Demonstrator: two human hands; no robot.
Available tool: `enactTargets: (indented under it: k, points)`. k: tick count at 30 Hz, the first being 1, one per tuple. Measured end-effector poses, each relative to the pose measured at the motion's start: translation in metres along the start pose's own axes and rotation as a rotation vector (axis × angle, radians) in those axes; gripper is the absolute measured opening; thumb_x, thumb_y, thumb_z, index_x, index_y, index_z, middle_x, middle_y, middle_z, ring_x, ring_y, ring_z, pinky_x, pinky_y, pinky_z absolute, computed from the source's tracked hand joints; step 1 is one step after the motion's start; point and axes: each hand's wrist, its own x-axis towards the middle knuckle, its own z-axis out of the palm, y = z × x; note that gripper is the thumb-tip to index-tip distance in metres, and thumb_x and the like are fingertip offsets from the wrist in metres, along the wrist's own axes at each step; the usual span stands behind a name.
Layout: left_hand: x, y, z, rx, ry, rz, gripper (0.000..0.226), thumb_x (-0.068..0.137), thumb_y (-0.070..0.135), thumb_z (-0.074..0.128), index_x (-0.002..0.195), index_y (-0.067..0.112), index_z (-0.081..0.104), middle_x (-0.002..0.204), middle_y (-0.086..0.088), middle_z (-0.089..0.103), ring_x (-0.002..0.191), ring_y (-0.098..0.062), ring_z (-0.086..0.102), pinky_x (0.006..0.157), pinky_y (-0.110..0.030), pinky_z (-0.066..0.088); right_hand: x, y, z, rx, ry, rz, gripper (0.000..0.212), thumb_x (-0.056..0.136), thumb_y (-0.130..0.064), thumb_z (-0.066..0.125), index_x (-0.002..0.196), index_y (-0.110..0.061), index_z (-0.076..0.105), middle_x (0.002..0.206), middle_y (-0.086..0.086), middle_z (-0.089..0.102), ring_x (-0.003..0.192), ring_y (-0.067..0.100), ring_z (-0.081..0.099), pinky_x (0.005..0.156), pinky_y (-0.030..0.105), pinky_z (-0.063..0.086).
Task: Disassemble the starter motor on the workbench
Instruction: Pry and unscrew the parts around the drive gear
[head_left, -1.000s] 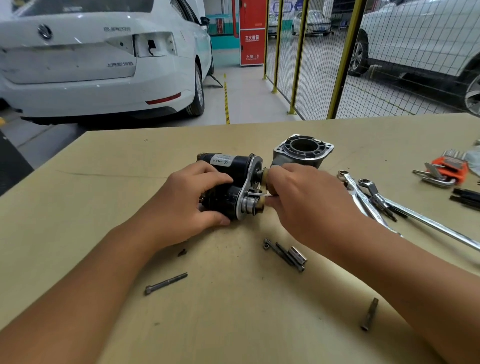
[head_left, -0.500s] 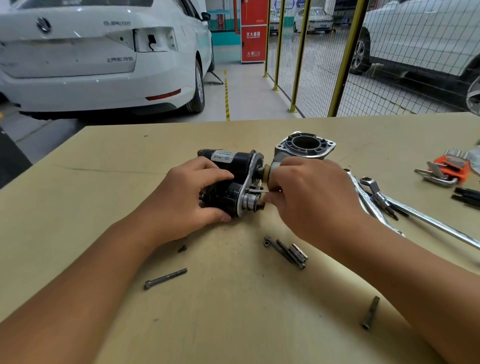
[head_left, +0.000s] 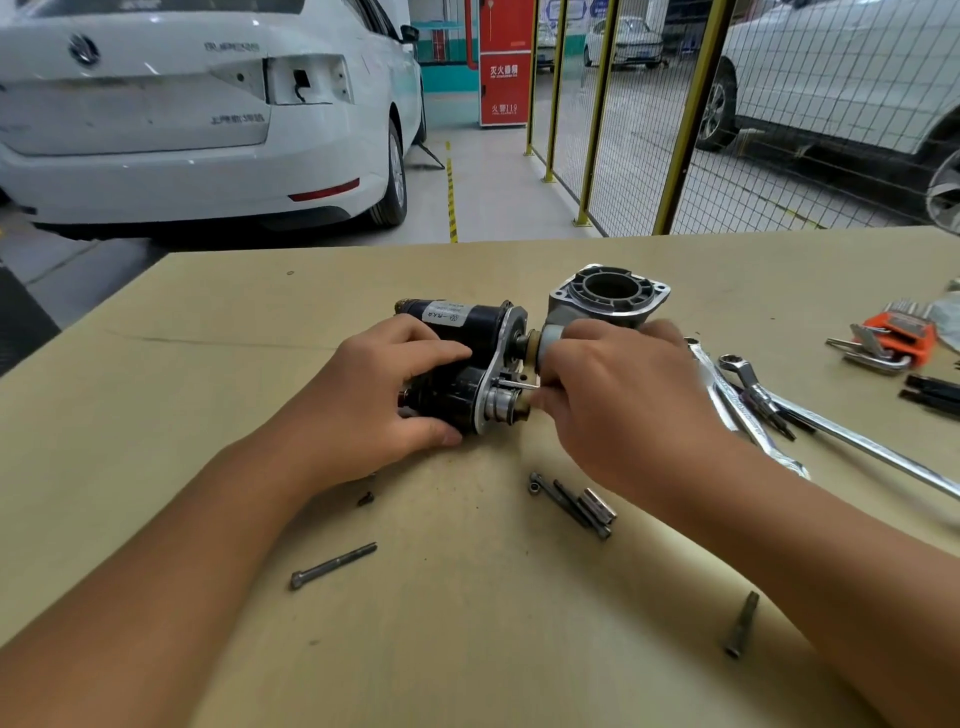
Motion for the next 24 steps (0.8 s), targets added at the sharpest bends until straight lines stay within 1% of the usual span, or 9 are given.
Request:
enactTargets:
  k: [3, 5, 7, 9, 11, 13, 17, 20, 24]
  points:
    - [0.001, 0.000, 0.000, 0.013, -0.024, -0.003, 0.076, 0.065, 0.027, 0.098, 0.135, 0.029, 0.068, 0.116, 0.015, 0.056, 0.108, -0.005, 0.056, 0.089, -0.019, 0.042, -0.001, 0.000, -0.004, 0.005, 0.012, -0.007, 0.022, 0.092, -0.036, 0.068, 0.083, -0.028, 0.049, 0.085, -0.009, 0.055, 0.076, 0.022, 0.057, 0.070, 0.035, 0.033]
    - [0.002, 0.000, -0.001, 0.019, -0.037, -0.004, 0.074, 0.066, 0.029, 0.098, 0.133, 0.031, 0.068, 0.117, 0.015, 0.056, 0.107, -0.002, 0.054, 0.087, -0.018, 0.040, -0.002, 0.003, -0.001, 0.121, -0.033, 0.001, 0.021, 0.095, -0.026, 0.065, 0.086, -0.023, 0.047, 0.082, -0.005, 0.055, 0.073, 0.024, 0.054, 0.061, 0.037, 0.039]
    - [0.002, 0.000, -0.001, 0.032, -0.045, -0.001, 0.073, 0.066, 0.030, 0.098, 0.132, 0.032, 0.068, 0.117, 0.014, 0.056, 0.105, -0.004, 0.054, 0.088, -0.016, 0.039, -0.001, 0.007, 0.002, 0.258, -0.027, 0.011, 0.011, 0.097, -0.019, 0.062, 0.091, -0.018, 0.053, 0.082, -0.001, 0.057, 0.074, 0.023, 0.053, 0.063, 0.039, 0.045]
    - [0.002, 0.001, -0.001, 0.029, -0.043, -0.002, 0.072, 0.066, 0.029, 0.098, 0.132, 0.030, 0.068, 0.117, 0.013, 0.056, 0.106, -0.008, 0.054, 0.089, -0.016, 0.039, 0.000, 0.007, 0.005, 0.390, 0.042, 0.032, 0.008, 0.096, -0.021, 0.063, 0.090, -0.016, 0.062, 0.081, -0.001, 0.061, 0.075, 0.018, 0.053, 0.066, 0.033, 0.042]
    - [0.002, 0.001, -0.001, 0.023, -0.033, 0.002, 0.072, 0.066, 0.028, 0.098, 0.132, 0.030, 0.068, 0.117, 0.012, 0.056, 0.106, -0.009, 0.055, 0.090, -0.017, 0.040, 0.003, 0.002, 0.009, 0.489, 0.053, 0.081, 0.015, 0.095, -0.028, 0.065, 0.085, -0.018, 0.068, 0.077, -0.004, 0.062, 0.071, 0.011, 0.053, 0.059, 0.022, 0.037]
    - [0.003, 0.001, -0.001, 0.023, -0.030, 0.004, 0.072, 0.066, 0.028, 0.098, 0.131, 0.029, 0.069, 0.117, 0.011, 0.057, 0.106, -0.010, 0.056, 0.089, -0.019, 0.041, 0.006, -0.005, 0.016, 0.512, 0.009, 0.085, 0.018, 0.096, -0.033, 0.064, 0.086, -0.020, 0.072, 0.077, -0.005, 0.062, 0.072, 0.008, 0.053, 0.058, 0.020, 0.036]
    - [0.002, 0.002, 0.000, 0.001, -0.023, 0.011, 0.072, 0.065, 0.026, 0.099, 0.130, 0.028, 0.070, 0.115, 0.011, 0.057, 0.106, -0.011, 0.057, 0.090, -0.023, 0.043, 0.012, -0.009, 0.026, 0.483, 0.016, 0.065, 0.016, 0.096, -0.029, 0.063, 0.086, -0.022, 0.072, 0.080, -0.003, 0.063, 0.076, 0.013, 0.054, 0.064, 0.030, 0.040]
    - [0.003, 0.002, -0.001, -0.005, -0.017, 0.019, 0.072, 0.064, 0.026, 0.099, 0.130, 0.028, 0.071, 0.115, 0.010, 0.058, 0.106, -0.010, 0.057, 0.092, -0.023, 0.043, 0.015, -0.008, 0.029, 0.504, 0.036, 0.075, 0.015, 0.094, -0.027, 0.065, 0.083, -0.022, 0.072, 0.075, -0.006, 0.063, 0.072, 0.010, 0.054, 0.060, 0.026, 0.037]
    - [0.004, 0.002, -0.002, -0.018, -0.027, 0.011, 0.072, 0.063, 0.026, 0.099, 0.129, 0.029, 0.071, 0.115, 0.009, 0.059, 0.107, -0.012, 0.058, 0.094, -0.028, 0.047, 0.018, -0.007, 0.029, 0.586, 0.017, 0.118, 0.012, 0.091, -0.024, 0.067, 0.082, -0.022, 0.075, 0.073, -0.009, 0.066, 0.069, 0.005, 0.058, 0.056, 0.022, 0.041]
